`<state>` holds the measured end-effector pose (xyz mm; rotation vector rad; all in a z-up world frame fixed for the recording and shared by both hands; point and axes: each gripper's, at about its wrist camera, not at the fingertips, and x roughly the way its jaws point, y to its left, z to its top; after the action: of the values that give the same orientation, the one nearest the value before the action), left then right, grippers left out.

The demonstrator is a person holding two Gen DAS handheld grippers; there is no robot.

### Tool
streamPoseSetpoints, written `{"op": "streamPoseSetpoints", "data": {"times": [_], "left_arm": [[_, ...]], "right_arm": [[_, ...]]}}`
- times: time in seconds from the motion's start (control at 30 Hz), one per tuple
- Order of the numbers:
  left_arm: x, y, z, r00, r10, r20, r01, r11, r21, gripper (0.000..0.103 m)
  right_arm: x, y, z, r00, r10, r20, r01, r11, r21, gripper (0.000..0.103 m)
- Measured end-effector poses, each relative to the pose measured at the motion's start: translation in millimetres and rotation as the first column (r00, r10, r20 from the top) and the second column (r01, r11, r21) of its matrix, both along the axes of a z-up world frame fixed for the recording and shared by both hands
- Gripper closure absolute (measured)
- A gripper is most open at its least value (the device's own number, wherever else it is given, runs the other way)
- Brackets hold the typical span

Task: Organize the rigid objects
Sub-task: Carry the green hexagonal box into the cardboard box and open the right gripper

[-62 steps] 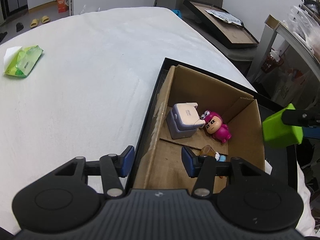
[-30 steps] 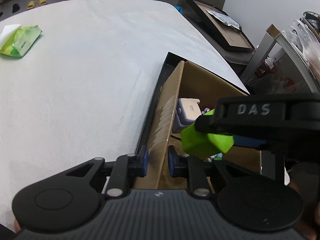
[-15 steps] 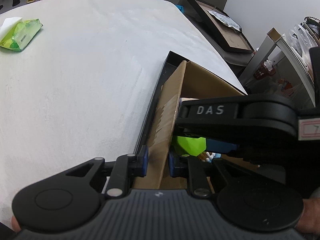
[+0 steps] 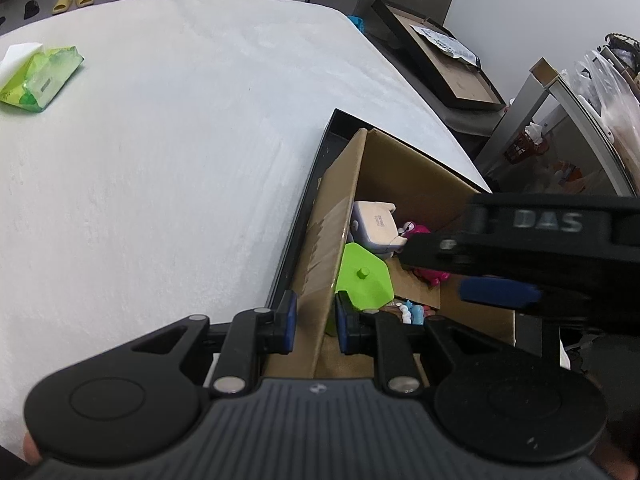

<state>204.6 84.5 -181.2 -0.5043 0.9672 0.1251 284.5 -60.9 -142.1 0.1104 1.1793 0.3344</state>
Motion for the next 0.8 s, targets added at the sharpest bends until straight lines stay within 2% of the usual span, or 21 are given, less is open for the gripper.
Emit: {"op": "streamPoseSetpoints", "data": {"times": [0.37, 0.53, 0.67, 0.8], "left_arm": [[-0.4, -10.8, 5.8, 1.0, -0.007, 0.007, 0.006, 0.998, 0.063, 0.084], [1.5, -16.3, 6.5, 1.0, -0.011, -0.006, 0.011, 0.995, 0.095, 0.084], [4.0, -21.5, 6.5, 0.999, -0.025, -0.021, 0.027, 0.992, 0.122, 0.08], [7.5, -21.8, 5.7, 0.999, -0.015, -0.042, 0.02, 0.993, 0.117, 0.079]], "right_arm": [[-6.5, -46.3, 26.1, 0.996, -0.029, 0.082, 0.028, 1.0, 0.009, 0.039], [-8.0, -79.3, 28.1, 0.992, -0.086, 0.093, 0.084, 0.996, 0.016, 0.032], [-8.8, -108.9, 26.5, 0.987, -0.131, 0.092, 0.129, 0.991, 0.023, 0.03], [-11.6, -131.0, 19.5, 0.982, -0.168, 0.083, 0.167, 0.986, 0.026, 0.029]]}}
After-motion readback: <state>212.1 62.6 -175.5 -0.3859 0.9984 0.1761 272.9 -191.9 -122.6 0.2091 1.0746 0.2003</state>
